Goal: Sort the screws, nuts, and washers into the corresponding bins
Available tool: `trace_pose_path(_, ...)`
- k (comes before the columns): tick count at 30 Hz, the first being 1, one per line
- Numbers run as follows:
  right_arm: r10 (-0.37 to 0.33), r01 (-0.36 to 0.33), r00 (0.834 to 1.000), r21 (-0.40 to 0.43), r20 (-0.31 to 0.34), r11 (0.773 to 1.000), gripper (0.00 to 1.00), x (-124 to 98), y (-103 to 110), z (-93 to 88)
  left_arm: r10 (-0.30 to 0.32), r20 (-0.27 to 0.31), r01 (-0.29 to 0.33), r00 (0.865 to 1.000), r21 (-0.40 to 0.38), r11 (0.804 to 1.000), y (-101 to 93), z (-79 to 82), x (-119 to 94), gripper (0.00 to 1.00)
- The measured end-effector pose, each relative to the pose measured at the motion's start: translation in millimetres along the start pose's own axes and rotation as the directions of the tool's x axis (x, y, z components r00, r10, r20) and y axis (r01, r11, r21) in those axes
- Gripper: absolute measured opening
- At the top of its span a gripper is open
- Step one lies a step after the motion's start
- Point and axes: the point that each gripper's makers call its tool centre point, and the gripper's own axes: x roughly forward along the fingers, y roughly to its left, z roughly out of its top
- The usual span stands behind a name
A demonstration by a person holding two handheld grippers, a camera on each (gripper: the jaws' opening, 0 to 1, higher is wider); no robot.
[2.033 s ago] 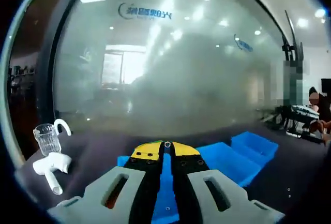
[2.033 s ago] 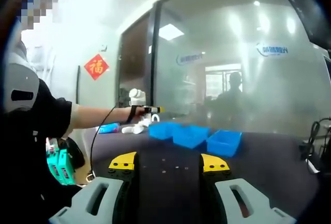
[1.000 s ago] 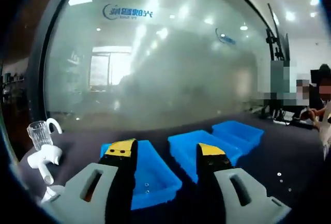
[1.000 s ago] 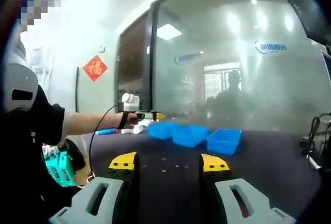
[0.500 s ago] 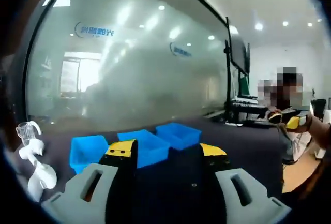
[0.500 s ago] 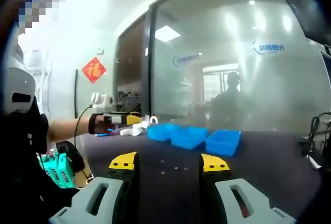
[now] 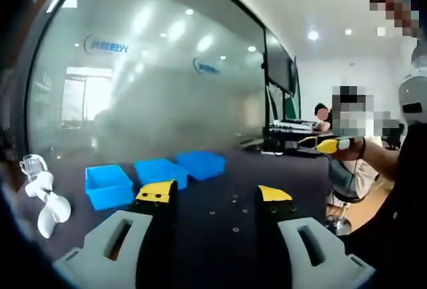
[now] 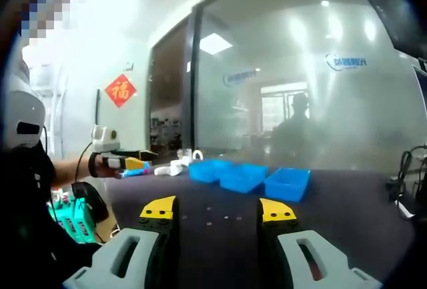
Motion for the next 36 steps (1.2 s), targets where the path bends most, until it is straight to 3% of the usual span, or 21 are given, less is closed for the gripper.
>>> trace_pose_path(7, -0.002, 0.002, 1.000, 0.003, -0.008, 1.000, 0.42, 1, -1, -2.9, -0.022, -0.021, 0.021, 1.000, -0.019, 1.000, -7.4, -12.6, -21, 0.45)
trace_pose_path(15, -0.004, 0.004, 1.000, 0.004, -0.010, 1.000, 0.42, 1, -2, -3.0, -0.040, -0.036, 0.039, 0.999, -0.028, 0.999, -13.0, -18.0, -23, 0.45)
trace_pose_path(23, -0.011, 0.011, 1.000, 0.002, -0.011, 1.000, 0.42, -1, -2, -3.2, -0.122, -0.080, 0.120, 0.989, -0.029, 0.992, -34.1, -24.6, -11, 0.45)
trace_pose_path(36, -0.011, 0.011, 0.999, -0.017, -0.033, 1.000, 0.42, -3, 2, -11.4, -0.159, -0.164, 0.155, 0.974, -0.036, 0.987, -34.3, -22.7, 32, 0.45)
